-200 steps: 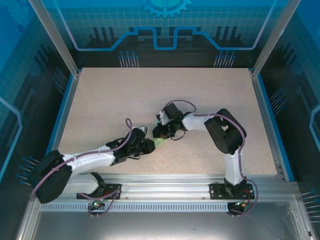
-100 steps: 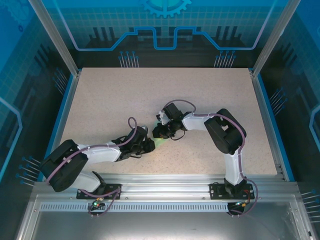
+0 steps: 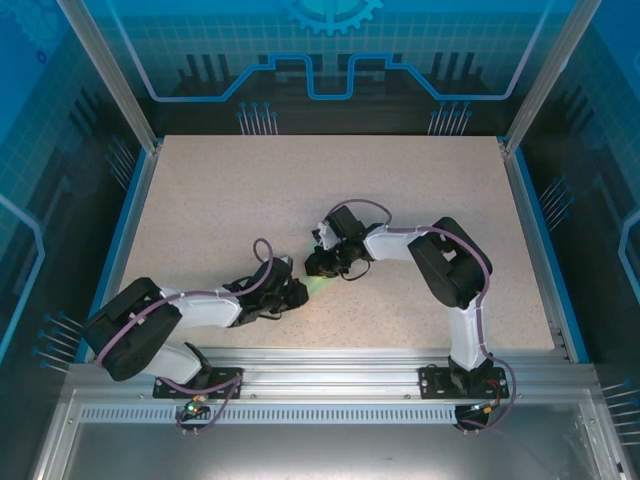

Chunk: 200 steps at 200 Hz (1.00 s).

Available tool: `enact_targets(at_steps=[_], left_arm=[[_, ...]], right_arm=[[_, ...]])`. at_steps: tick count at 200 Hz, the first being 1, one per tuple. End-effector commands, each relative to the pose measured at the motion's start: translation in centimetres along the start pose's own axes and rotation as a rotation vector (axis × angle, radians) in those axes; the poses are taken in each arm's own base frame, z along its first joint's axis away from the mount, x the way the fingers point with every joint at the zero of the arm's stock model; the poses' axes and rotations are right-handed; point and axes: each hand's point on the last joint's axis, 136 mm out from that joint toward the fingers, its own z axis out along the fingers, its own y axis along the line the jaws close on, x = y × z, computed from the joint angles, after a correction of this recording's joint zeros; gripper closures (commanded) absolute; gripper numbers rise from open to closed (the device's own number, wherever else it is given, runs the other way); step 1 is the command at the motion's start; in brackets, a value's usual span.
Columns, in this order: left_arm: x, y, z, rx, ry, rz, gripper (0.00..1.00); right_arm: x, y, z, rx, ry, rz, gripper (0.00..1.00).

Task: Fold a paper plane with a square sheet of paper (pick it up from the middle)
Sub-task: Fourth fold the wing at the center of the table.

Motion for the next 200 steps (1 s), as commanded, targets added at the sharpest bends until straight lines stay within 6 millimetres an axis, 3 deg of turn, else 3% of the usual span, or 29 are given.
enact_targets(at_steps=[1,64,96,152,175,200], left_arm=[[3.0,4.6,-0.4,-0.14,0.09,-0.045,0.86],[6.0,6.0,-1.6,-0.18,0.224,-0.031,0.85],[5.7,5.9,-3.1,-0.201,0.214,-0.018,0.84],[1.6,0.6,-5.6,-0.036,0.069,0.022,0.8],[0.0,-2.0,-5.7,0.048,0.025,0.037,0.78],[-1.4,-3.4,-5.0,0.075,-0.006,0.065,0.78]], right_arm=[[0.6,-2.6,0.9,0.069,0.031,0.033,0.82],[0.3,-2.5,0.8,0.071,0.029,0.034,0.82],[0.4,-2.6,0.8,0.075,0.031,0.038,0.82],[0.2,-2.5,0.9,0.075,0.028,0.041,0.82],[0.3,-2.4,0.8,0.077,0.026,0.039,0.82],[0.4,-2.3,0.9,0.072,0.031,0.037,0.82]])
